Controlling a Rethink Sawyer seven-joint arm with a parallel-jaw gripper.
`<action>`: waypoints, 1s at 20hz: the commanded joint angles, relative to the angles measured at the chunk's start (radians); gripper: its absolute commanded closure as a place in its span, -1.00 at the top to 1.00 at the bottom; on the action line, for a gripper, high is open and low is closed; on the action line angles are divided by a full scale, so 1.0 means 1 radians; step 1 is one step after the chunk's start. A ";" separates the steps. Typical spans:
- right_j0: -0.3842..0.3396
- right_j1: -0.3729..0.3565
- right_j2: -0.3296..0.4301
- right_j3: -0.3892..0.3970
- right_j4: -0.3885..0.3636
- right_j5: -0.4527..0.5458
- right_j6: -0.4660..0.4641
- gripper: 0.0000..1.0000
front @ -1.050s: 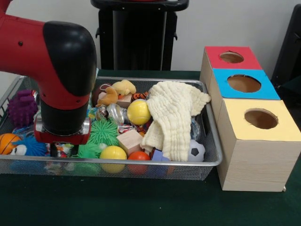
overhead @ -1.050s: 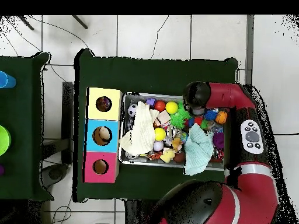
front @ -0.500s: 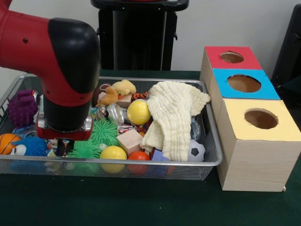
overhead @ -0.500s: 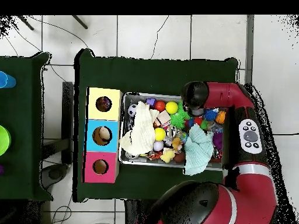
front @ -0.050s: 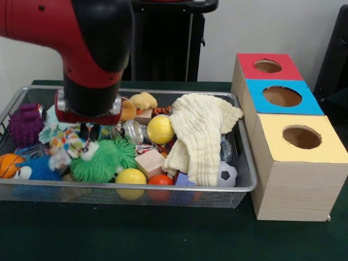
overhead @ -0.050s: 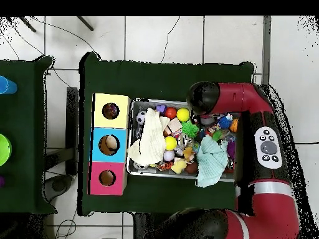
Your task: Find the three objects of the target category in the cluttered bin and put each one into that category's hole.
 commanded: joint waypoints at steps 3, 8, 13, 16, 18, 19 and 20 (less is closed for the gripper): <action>0.018 -0.132 0.026 0.131 0.038 0.169 -0.183 -1.00; 0.033 -0.155 0.039 0.149 0.062 0.198 -0.154 -1.00; 0.058 -0.179 0.053 0.184 0.113 0.168 -0.088 -1.00; 0.072 -0.197 0.074 0.237 0.191 0.109 -0.007 -1.00; 0.085 -0.206 0.081 0.261 0.242 0.106 0.034 -1.00; 0.096 -0.209 0.078 0.264 0.259 0.113 0.050 -1.00; 0.106 -0.209 0.076 0.265 0.275 0.119 0.065 -1.00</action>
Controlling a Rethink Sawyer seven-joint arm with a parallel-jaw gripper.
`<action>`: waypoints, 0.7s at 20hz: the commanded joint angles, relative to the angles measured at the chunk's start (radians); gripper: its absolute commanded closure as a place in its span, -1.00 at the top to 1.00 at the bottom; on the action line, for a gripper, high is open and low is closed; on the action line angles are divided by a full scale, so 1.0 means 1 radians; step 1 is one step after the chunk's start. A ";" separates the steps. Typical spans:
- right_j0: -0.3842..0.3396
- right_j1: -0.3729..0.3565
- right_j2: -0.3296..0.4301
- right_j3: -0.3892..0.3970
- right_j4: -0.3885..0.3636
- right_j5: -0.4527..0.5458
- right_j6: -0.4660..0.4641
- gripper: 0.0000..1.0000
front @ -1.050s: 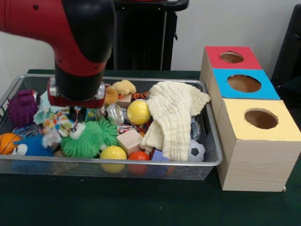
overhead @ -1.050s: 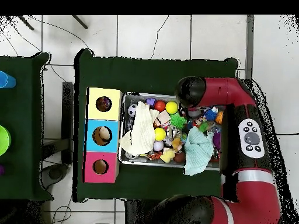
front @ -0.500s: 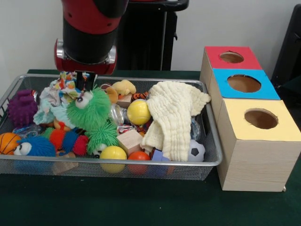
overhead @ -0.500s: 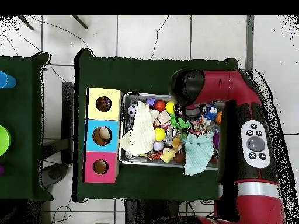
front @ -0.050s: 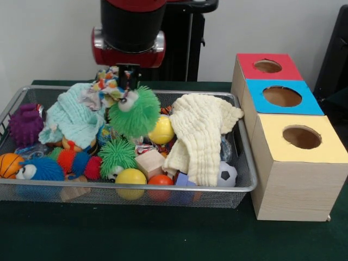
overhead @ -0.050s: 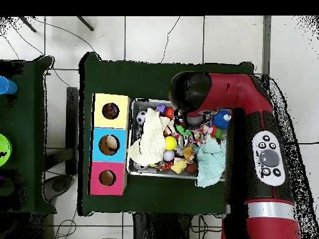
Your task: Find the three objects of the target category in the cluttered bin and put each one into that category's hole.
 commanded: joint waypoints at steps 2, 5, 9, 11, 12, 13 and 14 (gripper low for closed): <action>0.065 -0.036 0.068 0.166 0.152 0.022 0.090 -1.00; 0.088 -0.036 0.050 0.176 0.191 0.011 0.124 -1.00; 0.109 -0.037 0.030 0.204 0.235 -0.049 0.154 -1.00; 0.114 -0.035 0.018 0.214 0.244 -0.075 0.152 -1.00; 0.116 -0.034 0.011 0.221 0.247 -0.092 0.151 -1.00; 0.119 -0.034 0.006 0.220 0.244 -0.101 0.147 -1.00; 0.121 -0.033 0.001 0.219 0.241 -0.110 0.143 -1.00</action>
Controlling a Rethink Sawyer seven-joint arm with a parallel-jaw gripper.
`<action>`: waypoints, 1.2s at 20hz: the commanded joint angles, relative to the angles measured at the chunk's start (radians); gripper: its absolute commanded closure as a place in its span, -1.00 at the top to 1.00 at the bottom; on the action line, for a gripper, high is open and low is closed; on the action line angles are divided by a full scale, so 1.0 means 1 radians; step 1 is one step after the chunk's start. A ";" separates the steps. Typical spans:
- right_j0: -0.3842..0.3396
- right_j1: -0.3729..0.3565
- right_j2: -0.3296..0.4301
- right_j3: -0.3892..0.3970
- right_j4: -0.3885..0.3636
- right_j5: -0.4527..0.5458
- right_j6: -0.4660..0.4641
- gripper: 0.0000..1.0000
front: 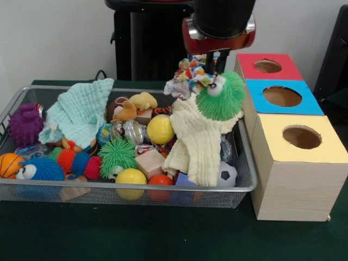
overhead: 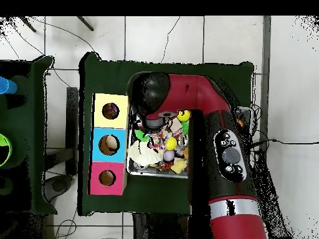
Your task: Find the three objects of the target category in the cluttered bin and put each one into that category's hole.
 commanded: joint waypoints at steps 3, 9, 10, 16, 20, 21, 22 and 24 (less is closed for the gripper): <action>0.014 0.007 -0.019 0.115 0.014 -0.134 0.143 1.00; 0.028 0.021 -0.029 0.112 0.008 -0.179 0.159 1.00; 0.030 0.017 -0.030 0.114 0.012 -0.174 0.159 1.00; 0.034 0.024 -0.033 0.111 0.023 -0.185 0.164 1.00; 0.048 0.041 -0.056 0.054 -0.010 -0.158 0.167 1.00; 0.050 0.050 -0.065 0.034 -0.028 -0.148 0.158 1.00; 0.050 0.059 -0.076 0.022 -0.048 -0.148 0.149 1.00; 0.050 0.076 -0.099 0.002 -0.082 -0.155 0.136 1.00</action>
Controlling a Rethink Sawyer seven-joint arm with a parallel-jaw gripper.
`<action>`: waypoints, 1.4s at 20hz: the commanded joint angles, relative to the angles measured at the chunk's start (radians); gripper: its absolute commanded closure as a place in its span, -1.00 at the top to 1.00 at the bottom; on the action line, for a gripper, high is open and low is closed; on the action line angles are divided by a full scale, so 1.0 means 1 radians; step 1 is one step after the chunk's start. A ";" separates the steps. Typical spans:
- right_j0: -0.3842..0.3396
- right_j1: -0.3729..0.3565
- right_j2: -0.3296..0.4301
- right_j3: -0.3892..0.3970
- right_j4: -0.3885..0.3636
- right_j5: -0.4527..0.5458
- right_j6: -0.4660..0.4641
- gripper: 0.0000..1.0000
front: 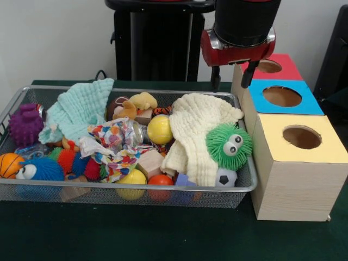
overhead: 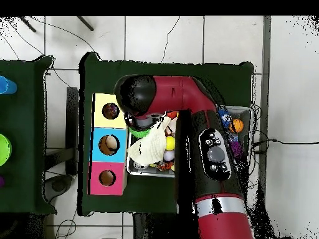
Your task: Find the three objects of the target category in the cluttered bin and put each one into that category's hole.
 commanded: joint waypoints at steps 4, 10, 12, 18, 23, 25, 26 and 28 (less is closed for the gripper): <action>-0.022 0.098 -0.094 -0.030 -0.142 -0.073 0.083 1.00; -0.056 0.149 -0.092 -0.116 -0.211 -0.089 -0.005 1.00; -0.064 0.162 -0.089 -0.129 -0.231 -0.098 -0.024 1.00; -0.107 0.219 -0.069 -0.186 -0.296 -0.141 -0.098 1.00; -0.120 0.245 -0.050 -0.198 -0.311 -0.172 -0.094 1.00; -0.119 0.246 -0.047 -0.206 -0.317 -0.169 -0.096 1.00; -0.117 0.244 -0.047 -0.211 -0.321 -0.165 -0.096 1.00; -0.114 0.247 -0.046 -0.231 -0.329 -0.154 -0.102 1.00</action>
